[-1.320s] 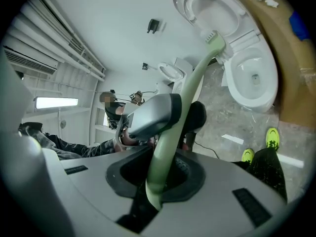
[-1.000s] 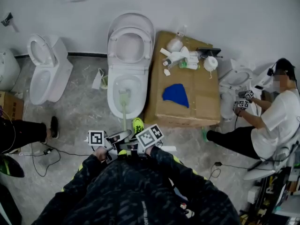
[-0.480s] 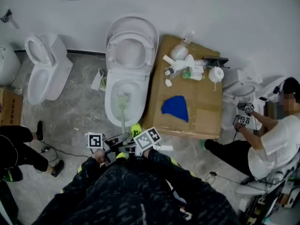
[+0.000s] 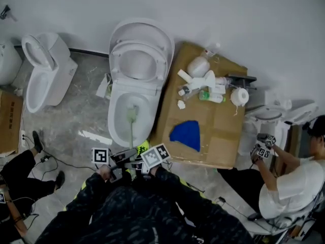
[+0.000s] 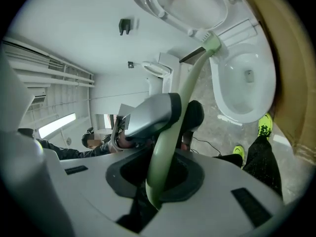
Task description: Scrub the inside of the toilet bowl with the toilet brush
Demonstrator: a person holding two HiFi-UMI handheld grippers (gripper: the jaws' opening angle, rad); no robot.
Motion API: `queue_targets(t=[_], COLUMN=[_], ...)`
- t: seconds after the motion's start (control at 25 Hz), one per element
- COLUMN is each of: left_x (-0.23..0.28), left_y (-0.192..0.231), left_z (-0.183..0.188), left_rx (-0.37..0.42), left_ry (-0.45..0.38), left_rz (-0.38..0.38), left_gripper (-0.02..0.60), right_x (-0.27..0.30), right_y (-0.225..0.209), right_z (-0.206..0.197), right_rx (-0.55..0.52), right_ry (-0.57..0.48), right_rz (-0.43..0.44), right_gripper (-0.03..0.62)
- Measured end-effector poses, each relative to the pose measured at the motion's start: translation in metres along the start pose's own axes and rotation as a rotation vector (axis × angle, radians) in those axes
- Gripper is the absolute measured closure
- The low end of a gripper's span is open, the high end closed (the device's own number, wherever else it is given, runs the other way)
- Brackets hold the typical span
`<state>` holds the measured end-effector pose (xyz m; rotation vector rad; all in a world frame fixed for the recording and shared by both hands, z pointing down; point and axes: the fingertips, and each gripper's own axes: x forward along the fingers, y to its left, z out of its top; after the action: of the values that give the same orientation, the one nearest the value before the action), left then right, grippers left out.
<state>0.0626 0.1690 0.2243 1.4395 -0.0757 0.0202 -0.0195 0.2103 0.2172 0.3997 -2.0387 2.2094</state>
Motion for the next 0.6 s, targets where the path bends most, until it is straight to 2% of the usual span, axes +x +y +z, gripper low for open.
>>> queue_targets(t=[0.32, 0.52, 0.6], left_x=[0.037, 0.047, 0.051], left_y=[0.027, 0.06, 0.08], left_z=[0.052, 0.07, 0.076], left_rx=[-0.038, -0.066, -0.102], left_ry=[-0.037, -0.036, -0.049], left_rz=[0.012, -0.032, -0.058], left_gripper=[0.483, 0.483, 0.483], right_x=[-0.02, -0.015, -0.011], right_y=[-0.039, -0.077, -0.1], right_z=[0.053, 0.069, 0.073], right_rx=[0.047, 0.078, 0.089], right_ry=[0.028, 0.034, 0.045], right_rz=[-0.023, -0.057, -0.092], right_gripper=[0.54, 0.54, 0.54])
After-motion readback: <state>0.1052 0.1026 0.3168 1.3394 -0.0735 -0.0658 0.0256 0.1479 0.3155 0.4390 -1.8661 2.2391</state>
